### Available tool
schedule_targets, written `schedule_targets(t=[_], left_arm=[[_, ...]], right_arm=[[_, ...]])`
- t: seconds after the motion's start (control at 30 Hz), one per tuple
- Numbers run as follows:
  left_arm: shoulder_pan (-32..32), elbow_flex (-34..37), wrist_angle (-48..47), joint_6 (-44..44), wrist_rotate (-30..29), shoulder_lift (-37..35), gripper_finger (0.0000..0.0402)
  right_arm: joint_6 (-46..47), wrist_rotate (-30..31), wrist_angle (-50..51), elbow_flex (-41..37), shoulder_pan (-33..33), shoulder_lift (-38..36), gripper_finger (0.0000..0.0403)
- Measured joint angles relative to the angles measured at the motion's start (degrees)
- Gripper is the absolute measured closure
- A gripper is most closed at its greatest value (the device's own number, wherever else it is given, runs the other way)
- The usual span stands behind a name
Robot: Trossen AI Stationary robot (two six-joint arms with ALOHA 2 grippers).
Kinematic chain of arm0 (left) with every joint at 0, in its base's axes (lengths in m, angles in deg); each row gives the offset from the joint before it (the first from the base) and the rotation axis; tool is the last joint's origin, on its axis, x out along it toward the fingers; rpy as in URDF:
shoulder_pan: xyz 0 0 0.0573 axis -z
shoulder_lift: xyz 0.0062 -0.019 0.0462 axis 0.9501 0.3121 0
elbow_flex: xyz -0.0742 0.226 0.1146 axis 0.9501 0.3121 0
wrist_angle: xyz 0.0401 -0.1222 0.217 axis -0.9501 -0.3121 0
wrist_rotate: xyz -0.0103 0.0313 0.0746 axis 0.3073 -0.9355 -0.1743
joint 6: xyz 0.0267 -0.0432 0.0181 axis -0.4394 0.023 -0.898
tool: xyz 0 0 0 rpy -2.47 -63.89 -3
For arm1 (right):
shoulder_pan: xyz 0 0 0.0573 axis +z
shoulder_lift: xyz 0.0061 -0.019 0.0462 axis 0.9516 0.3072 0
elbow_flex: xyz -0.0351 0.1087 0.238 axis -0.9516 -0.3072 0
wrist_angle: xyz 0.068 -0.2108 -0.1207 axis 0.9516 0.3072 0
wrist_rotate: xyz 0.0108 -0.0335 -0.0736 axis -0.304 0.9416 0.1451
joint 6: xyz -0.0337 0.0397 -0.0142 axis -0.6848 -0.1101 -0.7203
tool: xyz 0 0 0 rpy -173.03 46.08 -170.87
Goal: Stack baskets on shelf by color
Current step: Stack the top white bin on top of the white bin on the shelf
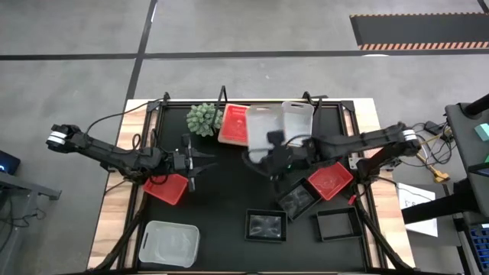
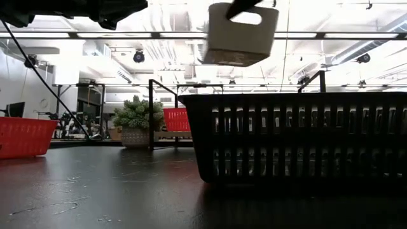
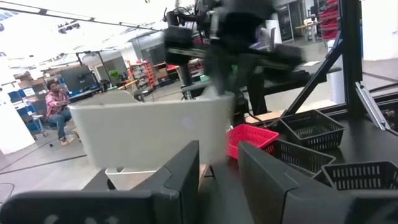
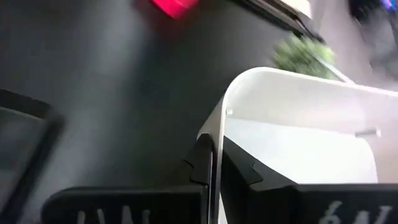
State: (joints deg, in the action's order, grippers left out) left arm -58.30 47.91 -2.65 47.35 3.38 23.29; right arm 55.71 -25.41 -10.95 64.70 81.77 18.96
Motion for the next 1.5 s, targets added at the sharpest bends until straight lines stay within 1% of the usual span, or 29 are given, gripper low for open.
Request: schedule_targets(t=[0.2,0.43,0.6,0.8,0.93,1.03,1.33,1.5], left_arm=[[0.0,0.0,0.0,0.0,0.0,0.1,0.0307],[0.0,0.0,-0.1,0.0,0.0,0.1,0.0307],[0.0,0.0,-0.1,0.0,0.0,0.1,0.0307],[0.0,0.0,-0.1,0.0,0.0,0.4,0.0307],[0.0,0.0,-0.1,0.0,0.0,0.5,0.0307],[0.0,0.0,-0.1,0.0,0.0,0.5,0.0307],[0.0,0.0,-0.1,0.0,0.0,0.5,0.0307],[0.0,0.0,-0.1,0.2,0.0,0.5,0.0307]], right_arm=[[6.4,0.3,5.2,-2.6,-5.0,-5.4,0.0394],[10.1,0.3,5.5,-9.5,-9.9,-10.7,0.0394],[12.3,0.2,4.3,-14.1,-12.6,-12.6,0.0394],[10.6,0.2,2.6,-17.5,-14.9,-12.8,0.0394],[6.5,0.2,2.3,-18.2,-15.8,-12.8,0.0394],[5.4,-0.1,2.1,-18.4,-16.8,-12.8,0.0394],[1.7,-7.2,0.9,-19.6,-20.5,-12.8,0.0394],[1.3,-11.4,0.9,-19.8,-23.3,-12.8,0.0394]])
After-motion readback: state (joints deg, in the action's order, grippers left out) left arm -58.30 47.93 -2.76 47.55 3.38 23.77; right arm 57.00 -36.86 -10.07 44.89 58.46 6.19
